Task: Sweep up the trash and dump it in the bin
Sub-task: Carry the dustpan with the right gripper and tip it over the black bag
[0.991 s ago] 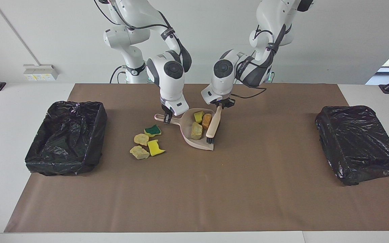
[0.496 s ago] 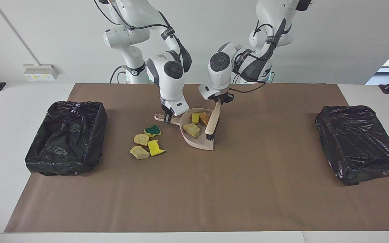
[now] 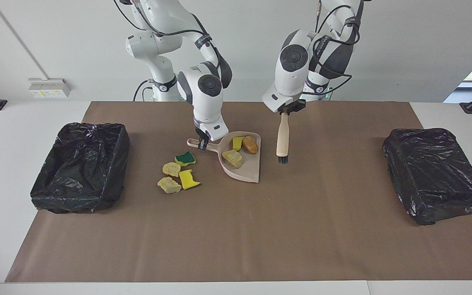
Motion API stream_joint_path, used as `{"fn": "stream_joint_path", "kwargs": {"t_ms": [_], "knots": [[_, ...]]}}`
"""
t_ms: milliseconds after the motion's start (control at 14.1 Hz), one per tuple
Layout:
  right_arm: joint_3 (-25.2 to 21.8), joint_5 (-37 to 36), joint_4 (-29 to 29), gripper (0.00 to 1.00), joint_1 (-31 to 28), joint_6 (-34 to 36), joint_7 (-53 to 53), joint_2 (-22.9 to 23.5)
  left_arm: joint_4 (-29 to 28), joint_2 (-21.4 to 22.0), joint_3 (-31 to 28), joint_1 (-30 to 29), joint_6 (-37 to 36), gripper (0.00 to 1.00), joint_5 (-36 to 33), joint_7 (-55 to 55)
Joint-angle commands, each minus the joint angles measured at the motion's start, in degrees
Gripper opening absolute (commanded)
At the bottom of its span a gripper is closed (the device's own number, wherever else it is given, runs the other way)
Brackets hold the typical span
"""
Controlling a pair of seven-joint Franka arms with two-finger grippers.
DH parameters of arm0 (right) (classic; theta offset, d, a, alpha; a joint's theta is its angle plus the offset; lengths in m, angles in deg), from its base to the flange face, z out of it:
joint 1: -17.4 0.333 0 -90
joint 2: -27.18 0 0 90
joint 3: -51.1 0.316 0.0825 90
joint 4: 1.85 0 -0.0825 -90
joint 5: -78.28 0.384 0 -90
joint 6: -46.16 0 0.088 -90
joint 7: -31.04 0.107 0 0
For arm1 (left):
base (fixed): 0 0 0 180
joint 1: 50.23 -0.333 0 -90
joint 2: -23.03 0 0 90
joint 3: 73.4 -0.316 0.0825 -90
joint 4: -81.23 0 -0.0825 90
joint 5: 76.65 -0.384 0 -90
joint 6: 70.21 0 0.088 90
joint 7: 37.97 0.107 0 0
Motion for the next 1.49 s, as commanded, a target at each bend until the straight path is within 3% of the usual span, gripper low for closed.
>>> {"fn": "stream_joint_path", "kwargs": {"t_ms": [0, 212, 283, 354, 496, 637, 779, 991, 1416], "knots": [[0.3, 1.06, 2.32, 0.0, -2.84, 4.79, -2.23, -0.46, -6.97, 8.81, -3.33, 3.79, -0.21, 0.0, 6.58, -0.45], [0.21, 3.07, 3.83, 0.0, -6.61, 10.07, -6.34, -3.79, -18.55, 19.07, -3.33, 5.99, 5.73, 0.0, 19.13, -0.99], [0.21, 4.21, 3.83, 0.0, -8.46, 10.87, -9.32, -4.94, -23.82, 23.21, -3.24, 7.82, 10.21, 0.0, 21.52, -1.25], [0.21, 5.09, 3.92, 0.0, -10.56, 11.66, -12.4, -5.99, -27.53, 24.55, -3.24, 10.62, 12.86, 0.0, 22.06, -2.12], [-0.14, 6.76, 4.27, 0.0, -14.69, 11.93, -17.07, -8.02, -30.88, 22.38, -2.02, 12.75, 20.05, 0.0, 22.76, -6.23], [-0.32, 7.39, 6.54, 0.0, -19.52, 13.59, -20.59, -9.69, -34.41, 21.4, 2.89, 12.85, 27.36, 0.0, 24.7, -9.06], [-1.19, 6.52, 11.54, 0.0, -23.31, 20.08, -21.04, -10.4, -35.29, 21.23, 4.58, 12.85, 27.92, 0.0, 24.79, -8.81], [-3.65, 6.16, 17.17, 0.0, -31.56, 24.93, -28.21, -10.05, -35.56, 17.63, 5.55, 13.11, 30.28, 0.0, 24.97, -8.37], [-7.7, -5.69, 22.1, 0.0, -42.39, 23.97, -42.73, -7.59, -37.23, 15.6, 5.9, 13.02, 33.28, 0.0, 26.9, -8.64]]}}
